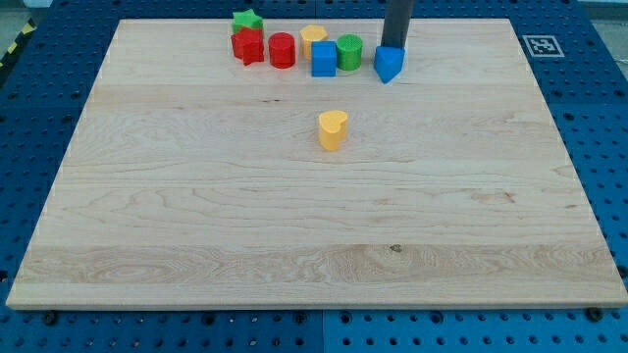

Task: Move the blue triangle diagonal to the yellow heart

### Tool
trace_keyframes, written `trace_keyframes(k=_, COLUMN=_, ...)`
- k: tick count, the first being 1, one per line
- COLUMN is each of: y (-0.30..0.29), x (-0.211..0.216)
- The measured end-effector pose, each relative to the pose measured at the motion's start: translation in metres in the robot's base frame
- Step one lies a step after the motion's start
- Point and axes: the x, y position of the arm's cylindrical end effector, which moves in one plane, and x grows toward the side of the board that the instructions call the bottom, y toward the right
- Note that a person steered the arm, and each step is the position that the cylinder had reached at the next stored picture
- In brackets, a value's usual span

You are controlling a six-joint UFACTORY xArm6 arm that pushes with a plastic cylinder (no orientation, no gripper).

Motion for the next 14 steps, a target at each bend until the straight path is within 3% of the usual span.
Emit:
trace_keyframes(k=2, y=0.002, x=0.064)
trace_keyframes(k=6, y=-0.009, x=0.097)
trace_keyframes(k=14, y=-0.123, x=0.091)
